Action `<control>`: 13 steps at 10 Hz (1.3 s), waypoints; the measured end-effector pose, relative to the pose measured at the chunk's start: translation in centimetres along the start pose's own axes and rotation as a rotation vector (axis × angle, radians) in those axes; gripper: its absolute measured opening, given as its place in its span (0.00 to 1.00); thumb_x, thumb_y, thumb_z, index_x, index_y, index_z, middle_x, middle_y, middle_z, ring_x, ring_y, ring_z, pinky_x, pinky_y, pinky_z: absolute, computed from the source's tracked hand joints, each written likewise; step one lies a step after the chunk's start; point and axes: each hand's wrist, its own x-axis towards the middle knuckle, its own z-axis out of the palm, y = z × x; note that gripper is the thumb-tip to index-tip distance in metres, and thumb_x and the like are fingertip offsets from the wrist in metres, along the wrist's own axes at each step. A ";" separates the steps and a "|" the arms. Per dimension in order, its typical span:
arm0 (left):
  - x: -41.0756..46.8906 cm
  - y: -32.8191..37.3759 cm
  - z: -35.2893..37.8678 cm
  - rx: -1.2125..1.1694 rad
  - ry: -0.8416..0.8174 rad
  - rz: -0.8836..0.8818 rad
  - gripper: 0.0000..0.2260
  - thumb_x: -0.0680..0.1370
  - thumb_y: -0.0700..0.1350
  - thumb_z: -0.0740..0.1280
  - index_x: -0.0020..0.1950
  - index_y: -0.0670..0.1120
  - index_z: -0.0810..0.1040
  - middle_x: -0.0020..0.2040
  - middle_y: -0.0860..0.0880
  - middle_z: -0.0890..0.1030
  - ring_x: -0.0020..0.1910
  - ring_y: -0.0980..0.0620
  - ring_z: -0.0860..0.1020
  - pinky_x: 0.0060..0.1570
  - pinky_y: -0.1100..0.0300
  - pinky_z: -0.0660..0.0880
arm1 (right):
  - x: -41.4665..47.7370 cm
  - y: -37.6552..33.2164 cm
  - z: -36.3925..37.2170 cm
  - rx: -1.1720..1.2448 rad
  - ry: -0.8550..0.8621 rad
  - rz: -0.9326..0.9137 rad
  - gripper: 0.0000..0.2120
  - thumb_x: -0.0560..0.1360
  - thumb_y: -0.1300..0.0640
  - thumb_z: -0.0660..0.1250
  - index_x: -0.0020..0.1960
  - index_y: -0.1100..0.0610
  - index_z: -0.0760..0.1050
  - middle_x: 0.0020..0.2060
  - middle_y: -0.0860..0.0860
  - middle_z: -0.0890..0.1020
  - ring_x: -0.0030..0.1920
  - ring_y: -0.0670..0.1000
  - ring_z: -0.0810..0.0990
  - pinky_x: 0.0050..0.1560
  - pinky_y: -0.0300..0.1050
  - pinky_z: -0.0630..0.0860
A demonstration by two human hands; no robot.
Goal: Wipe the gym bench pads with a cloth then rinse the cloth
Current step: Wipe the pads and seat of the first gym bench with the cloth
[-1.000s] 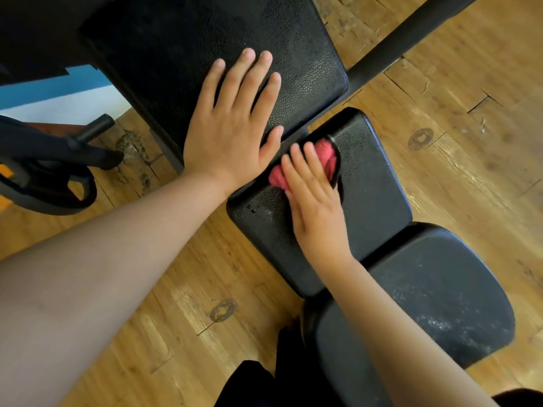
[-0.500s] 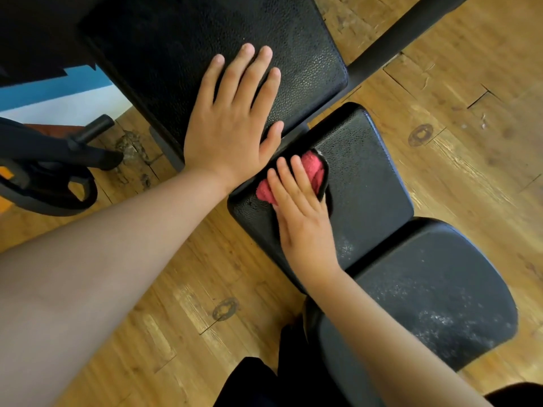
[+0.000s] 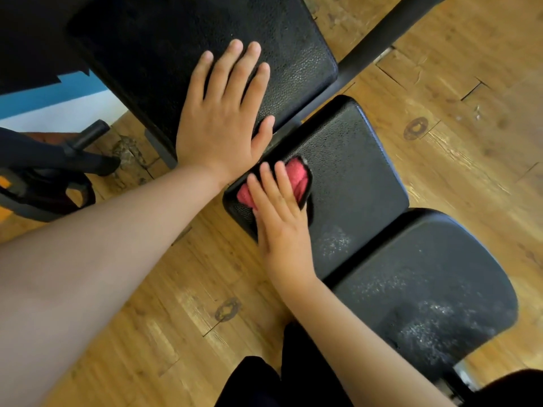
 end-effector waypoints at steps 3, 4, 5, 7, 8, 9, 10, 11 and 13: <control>0.0 0.0 0.0 -0.007 0.007 -0.001 0.26 0.81 0.54 0.52 0.75 0.41 0.61 0.77 0.41 0.60 0.77 0.41 0.57 0.75 0.43 0.53 | 0.0 1.9 -1.2 0.024 -0.082 -0.097 0.20 0.80 0.65 0.62 0.71 0.59 0.69 0.73 0.55 0.67 0.76 0.53 0.59 0.70 0.62 0.63; 0.0 0.0 0.0 -0.005 0.004 0.000 0.26 0.81 0.54 0.52 0.75 0.41 0.61 0.77 0.41 0.60 0.77 0.41 0.57 0.75 0.43 0.53 | 0.2 1.2 -0.9 0.039 0.003 0.018 0.20 0.80 0.64 0.60 0.72 0.60 0.68 0.73 0.55 0.65 0.76 0.53 0.56 0.70 0.60 0.63; 0.0 0.0 0.0 -0.012 0.005 -0.003 0.26 0.81 0.54 0.53 0.75 0.41 0.61 0.77 0.41 0.60 0.77 0.41 0.57 0.75 0.43 0.53 | -2.0 0.3 -0.4 0.047 -0.075 -0.029 0.22 0.79 0.65 0.62 0.72 0.60 0.67 0.74 0.55 0.65 0.77 0.53 0.54 0.71 0.62 0.59; 0.0 0.0 0.0 -0.006 0.007 -0.002 0.26 0.81 0.54 0.52 0.75 0.42 0.61 0.77 0.42 0.60 0.77 0.41 0.57 0.75 0.43 0.53 | -1.8 2.4 -1.7 -0.045 -0.155 -0.182 0.23 0.78 0.66 0.65 0.72 0.58 0.68 0.73 0.53 0.65 0.76 0.52 0.58 0.72 0.60 0.60; 0.0 0.0 0.0 -0.002 0.004 -0.002 0.26 0.81 0.54 0.52 0.75 0.42 0.61 0.77 0.42 0.60 0.77 0.42 0.57 0.75 0.43 0.53 | -1.1 2.4 -1.7 -0.040 -0.072 -0.061 0.21 0.80 0.64 0.61 0.72 0.59 0.68 0.74 0.54 0.65 0.77 0.53 0.56 0.70 0.63 0.61; 0.0 0.0 0.0 -0.003 0.008 -0.005 0.26 0.81 0.54 0.52 0.75 0.42 0.61 0.77 0.42 0.60 0.77 0.42 0.57 0.75 0.43 0.53 | -2.1 1.0 -0.8 -0.042 -0.042 0.009 0.21 0.80 0.63 0.60 0.73 0.58 0.67 0.74 0.54 0.63 0.77 0.53 0.54 0.69 0.62 0.62; 0.0 0.0 0.1 -0.005 0.012 -0.006 0.26 0.81 0.54 0.53 0.75 0.42 0.62 0.77 0.42 0.60 0.77 0.42 0.57 0.75 0.43 0.53 | -3.6 0.5 -0.4 -0.046 -0.113 -0.055 0.24 0.78 0.66 0.63 0.73 0.58 0.66 0.74 0.54 0.63 0.77 0.52 0.53 0.73 0.58 0.55; 0.0 0.0 0.1 -0.007 0.013 -0.004 0.26 0.81 0.54 0.53 0.75 0.42 0.62 0.77 0.42 0.60 0.77 0.41 0.57 0.75 0.43 0.53 | -3.5 1.3 -1.2 -0.076 -0.173 -0.160 0.23 0.79 0.65 0.62 0.73 0.56 0.66 0.74 0.52 0.64 0.77 0.50 0.54 0.74 0.53 0.53; 0.0 0.0 0.0 0.008 0.003 0.000 0.26 0.81 0.55 0.51 0.76 0.42 0.60 0.78 0.41 0.59 0.77 0.41 0.57 0.75 0.43 0.53 | -0.1 3.5 -2.3 -0.067 0.034 0.066 0.20 0.81 0.61 0.58 0.73 0.59 0.66 0.74 0.55 0.63 0.77 0.54 0.55 0.70 0.63 0.61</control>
